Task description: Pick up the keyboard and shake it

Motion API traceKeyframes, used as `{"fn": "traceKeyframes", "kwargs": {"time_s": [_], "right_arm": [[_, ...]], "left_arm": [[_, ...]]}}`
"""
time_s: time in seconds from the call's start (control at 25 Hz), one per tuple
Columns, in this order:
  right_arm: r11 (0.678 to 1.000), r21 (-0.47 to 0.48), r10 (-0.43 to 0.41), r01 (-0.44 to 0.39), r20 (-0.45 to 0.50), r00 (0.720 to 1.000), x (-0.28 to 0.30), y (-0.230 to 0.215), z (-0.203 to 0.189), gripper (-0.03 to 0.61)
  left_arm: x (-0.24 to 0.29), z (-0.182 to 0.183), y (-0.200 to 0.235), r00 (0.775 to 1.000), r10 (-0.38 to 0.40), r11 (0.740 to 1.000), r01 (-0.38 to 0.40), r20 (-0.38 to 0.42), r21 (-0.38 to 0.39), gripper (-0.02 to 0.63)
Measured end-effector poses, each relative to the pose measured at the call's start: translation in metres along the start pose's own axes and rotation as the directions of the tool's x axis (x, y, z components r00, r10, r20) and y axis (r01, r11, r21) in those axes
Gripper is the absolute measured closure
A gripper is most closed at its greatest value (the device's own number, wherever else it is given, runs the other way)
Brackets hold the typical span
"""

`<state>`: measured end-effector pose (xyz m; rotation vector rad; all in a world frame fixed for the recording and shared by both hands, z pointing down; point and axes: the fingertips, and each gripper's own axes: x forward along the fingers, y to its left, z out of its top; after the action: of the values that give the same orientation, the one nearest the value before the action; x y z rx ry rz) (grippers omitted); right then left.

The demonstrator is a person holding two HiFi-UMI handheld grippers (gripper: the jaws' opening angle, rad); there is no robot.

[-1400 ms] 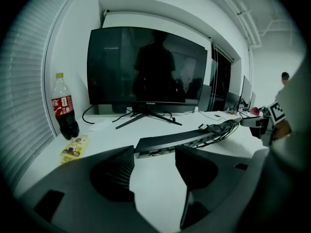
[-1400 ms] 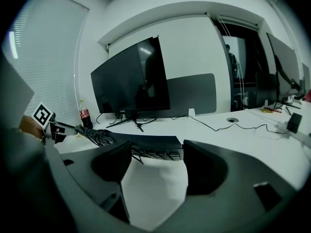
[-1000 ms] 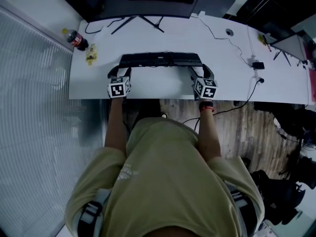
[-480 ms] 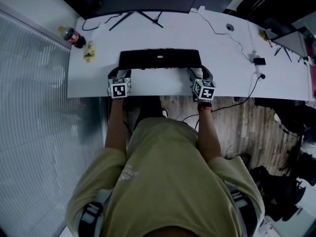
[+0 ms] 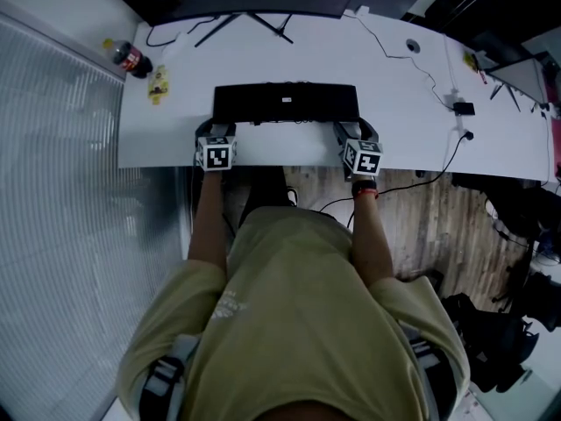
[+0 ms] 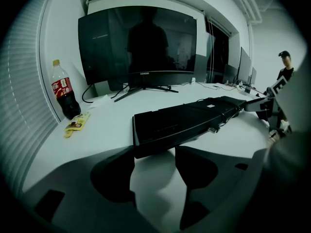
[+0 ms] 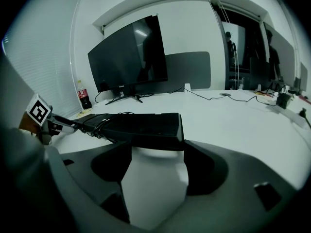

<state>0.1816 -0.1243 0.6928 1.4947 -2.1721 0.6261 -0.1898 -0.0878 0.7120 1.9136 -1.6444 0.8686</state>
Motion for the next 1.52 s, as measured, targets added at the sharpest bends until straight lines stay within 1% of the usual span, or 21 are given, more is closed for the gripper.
{"fn": "traceKeyframes", "kwargs": {"time_s": [0.24, 0.32, 0.48, 0.56, 0.76, 0.88, 1.0, 1.08, 1.28, 1.52], "right_arm": [[1.0, -0.013, -0.005, 0.005, -0.031, 0.999, 0.001, -0.001, -0.005, 0.238], [1.0, -0.013, -0.003, 0.003, -0.04, 0.999, 0.001, -0.002, -0.005, 0.238], [1.0, 0.011, -0.009, 0.009, -0.042, 0.999, -0.001, -0.003, -0.006, 0.238], [0.999, 0.032, -0.01, 0.011, -0.027, 1.0, -0.003, -0.004, -0.004, 0.236], [0.999, 0.036, -0.005, 0.005, 0.002, 1.0, -0.014, -0.001, 0.005, 0.236], [0.999, 0.037, 0.019, -0.021, 0.031, 0.999, -0.016, 0.007, 0.017, 0.238], [0.998, 0.032, 0.049, -0.051, 0.06, 0.997, -0.021, 0.017, 0.03, 0.238], [0.997, 0.025, 0.066, -0.069, 0.079, 0.995, -0.024, 0.024, 0.039, 0.238], [0.994, 0.019, 0.104, -0.107, 0.131, 0.986, -0.034, 0.038, 0.066, 0.242], [0.99, -0.029, 0.142, -0.139, 0.219, 0.965, -0.051, 0.054, 0.112, 0.296]], "left_arm": [[0.003, -0.012, 0.0, 0.999, 0.024, 1.0, -0.024, -0.023, 0.004, 0.345], [0.002, -0.011, -0.001, 1.0, 0.022, 1.0, -0.023, -0.019, -0.021, 0.345], [0.001, -0.017, -0.003, 1.0, -0.002, 0.994, 0.002, -0.004, -0.112, 0.345], [-0.003, -0.016, -0.005, 1.0, -0.012, 0.992, 0.013, 0.014, -0.125, 0.345], [-0.015, -0.01, -0.012, 0.999, -0.015, 0.99, 0.021, 0.045, -0.137, 0.345], [-0.023, 0.007, -0.024, 0.995, -0.039, 0.987, 0.052, 0.09, -0.151, 0.345], [-0.029, 0.019, -0.029, 0.992, -0.024, 0.989, 0.042, 0.126, -0.142, 0.347], [-0.033, 0.031, -0.036, 0.986, -0.039, 0.988, 0.062, 0.161, -0.144, 0.353], [-0.054, 0.07, -0.054, 0.966, -0.069, 0.985, 0.105, 0.251, -0.134, 0.396], [-0.081, 0.114, -0.072, 0.932, -0.101, 0.984, 0.146, 0.349, -0.105, 0.447]]}}
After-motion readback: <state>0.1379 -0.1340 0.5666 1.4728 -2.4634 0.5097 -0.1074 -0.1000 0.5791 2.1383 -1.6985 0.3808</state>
